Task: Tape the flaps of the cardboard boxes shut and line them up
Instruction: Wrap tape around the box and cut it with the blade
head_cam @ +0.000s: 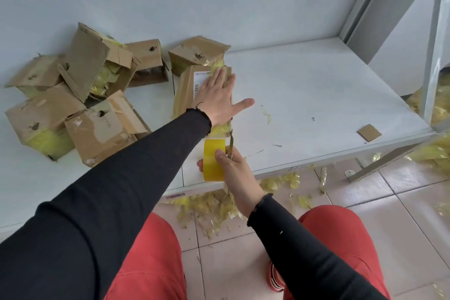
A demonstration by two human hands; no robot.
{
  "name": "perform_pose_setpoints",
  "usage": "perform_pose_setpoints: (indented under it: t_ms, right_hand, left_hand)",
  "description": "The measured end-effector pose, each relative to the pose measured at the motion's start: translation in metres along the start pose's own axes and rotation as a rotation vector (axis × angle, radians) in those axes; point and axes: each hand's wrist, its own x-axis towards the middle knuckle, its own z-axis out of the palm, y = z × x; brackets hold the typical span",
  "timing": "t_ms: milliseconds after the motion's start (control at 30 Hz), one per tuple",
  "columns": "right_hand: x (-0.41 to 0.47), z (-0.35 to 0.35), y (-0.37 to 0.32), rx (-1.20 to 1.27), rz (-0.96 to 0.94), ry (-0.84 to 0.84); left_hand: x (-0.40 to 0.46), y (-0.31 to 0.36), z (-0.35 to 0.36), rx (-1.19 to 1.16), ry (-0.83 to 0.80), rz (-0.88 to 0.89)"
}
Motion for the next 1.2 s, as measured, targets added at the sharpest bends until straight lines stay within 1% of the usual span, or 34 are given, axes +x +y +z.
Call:
perform_pose_setpoints:
  t_ms: [33,67,100,133,167,200,233,300,333,367,400,467,567,667,767,833,1000,1067,1133,1200]
  right_hand:
    - [-0.002,0.001,0.001,-0.021,0.002,0.006]
    - [-0.003,0.002,0.002,-0.047,0.000,0.013]
    - [-0.003,0.002,0.004,-0.061,0.002,0.025]
    - [-0.002,0.000,0.006,-0.068,0.008,0.035]
    - [-0.001,-0.002,0.007,-0.088,0.016,0.034]
    - [0.001,-0.005,0.008,-0.123,0.026,0.023]
    - [0.001,-0.009,0.008,-0.170,0.032,0.006]
    - [0.003,-0.018,0.004,-0.250,0.029,-0.020]
    - [0.005,-0.023,0.001,-0.305,0.009,-0.004]
    - [0.008,-0.030,-0.005,-0.395,-0.032,0.036]
    - [0.011,-0.037,-0.012,-0.510,-0.091,0.085]
    - [0.020,-0.051,-0.029,-0.749,-0.207,0.136]
    - [0.034,-0.060,-0.049,-1.093,-0.280,0.077]
    - [0.045,-0.062,-0.053,-1.329,-0.391,0.020]
    - [0.051,-0.061,-0.054,-1.541,-0.540,0.036]
    - [0.055,-0.060,-0.053,-1.633,-0.578,0.045]
    - [0.068,-0.054,-0.049,-1.773,-0.575,0.048]
    - [0.072,-0.056,-0.048,-1.835,-0.535,0.041]
    - [0.074,-0.063,-0.049,-1.890,-0.451,0.014]
    - [0.071,-0.073,-0.052,-1.841,-0.405,0.028]
  left_hand:
    - [-0.006,0.000,-0.006,-0.112,0.030,0.034]
    - [-0.014,0.000,-0.012,-0.284,0.100,0.062]
    - [-0.024,0.000,-0.017,-0.463,0.220,0.075]
    - [-0.038,0.000,-0.020,-0.590,0.380,0.053]
    - [-0.056,0.001,-0.019,-0.652,0.515,-0.010]
    - [-0.075,0.001,-0.015,-0.685,0.570,-0.092]
    - [-0.093,0.002,-0.007,-0.714,0.528,-0.179]
    - [-0.128,0.003,0.014,-0.811,0.286,-0.369]
    - [-0.141,0.004,0.023,-0.902,0.166,-0.459]
    - [-0.149,0.005,0.029,-1.024,0.088,-0.527]
    - [-0.153,0.006,0.032,-1.147,0.050,-0.570]
    - [-0.154,0.007,0.035,-1.278,0.044,-0.574]
    - [-0.149,0.009,0.035,-1.361,0.083,-0.590]
    - [-0.150,0.009,0.033,-1.452,0.105,-0.595]
    - [-0.151,0.009,0.035,-1.486,0.129,-0.592]
    - [-0.151,0.010,0.034,-1.498,0.148,-0.591]
    - [-0.148,0.014,0.031,-1.513,0.170,-0.602]
    - [-0.146,0.014,0.031,-1.508,0.176,-0.609]
    - [-0.146,0.014,0.031,-1.498,0.178,-0.607]
    - [-0.147,0.012,0.032,-1.492,0.177,-0.609]
